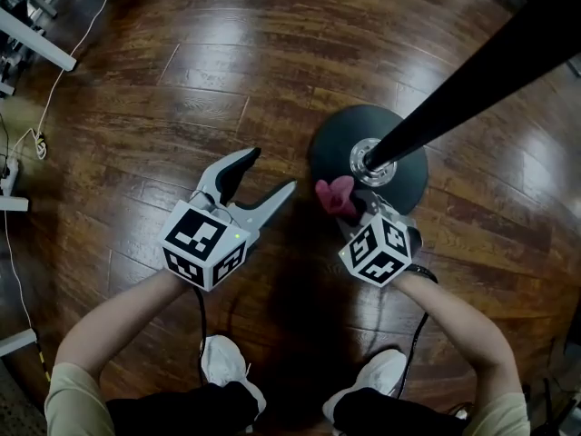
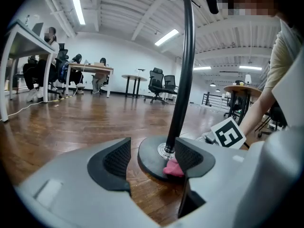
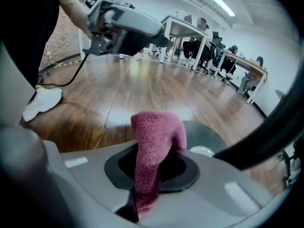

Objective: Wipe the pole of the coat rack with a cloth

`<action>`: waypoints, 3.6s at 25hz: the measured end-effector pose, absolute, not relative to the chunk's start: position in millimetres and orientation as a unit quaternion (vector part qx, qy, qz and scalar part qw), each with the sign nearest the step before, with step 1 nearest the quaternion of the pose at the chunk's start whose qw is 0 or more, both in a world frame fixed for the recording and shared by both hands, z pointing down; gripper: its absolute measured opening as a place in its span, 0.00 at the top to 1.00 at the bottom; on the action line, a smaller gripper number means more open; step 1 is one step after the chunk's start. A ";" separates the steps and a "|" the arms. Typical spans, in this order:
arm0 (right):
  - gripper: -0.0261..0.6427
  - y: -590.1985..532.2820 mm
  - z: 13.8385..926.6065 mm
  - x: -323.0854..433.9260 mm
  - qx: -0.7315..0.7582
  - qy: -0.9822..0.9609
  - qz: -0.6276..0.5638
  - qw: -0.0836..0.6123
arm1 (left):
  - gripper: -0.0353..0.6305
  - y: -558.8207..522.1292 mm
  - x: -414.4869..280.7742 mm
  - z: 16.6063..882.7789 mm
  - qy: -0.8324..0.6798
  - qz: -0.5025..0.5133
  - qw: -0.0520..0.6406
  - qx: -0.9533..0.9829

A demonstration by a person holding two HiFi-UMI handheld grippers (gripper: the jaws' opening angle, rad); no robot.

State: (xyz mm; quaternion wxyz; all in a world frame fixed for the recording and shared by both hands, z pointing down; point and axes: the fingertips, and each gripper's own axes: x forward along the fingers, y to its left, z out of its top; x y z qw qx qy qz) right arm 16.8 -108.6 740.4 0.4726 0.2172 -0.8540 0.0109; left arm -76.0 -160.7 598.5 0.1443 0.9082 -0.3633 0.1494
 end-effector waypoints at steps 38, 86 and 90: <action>0.89 -338.5 724.6 42.0 0.036 -0.927 -0.044 0.370 | 0.55 -163.0 -88.2 625.3 -0.399 0.167 0.179 0.883; 0.89 -196.5 788.4 207.9 -0.083 -0.839 0.085 0.530 | 0.55 -150.8 -23.7 601.7 -0.343 0.143 0.190 0.909; 0.89 -167.6 788.2 211.1 -0.074 -0.842 0.086 0.528 | 0.56 -141.1 -6.1 599.7 -0.322 0.148 0.183 0.917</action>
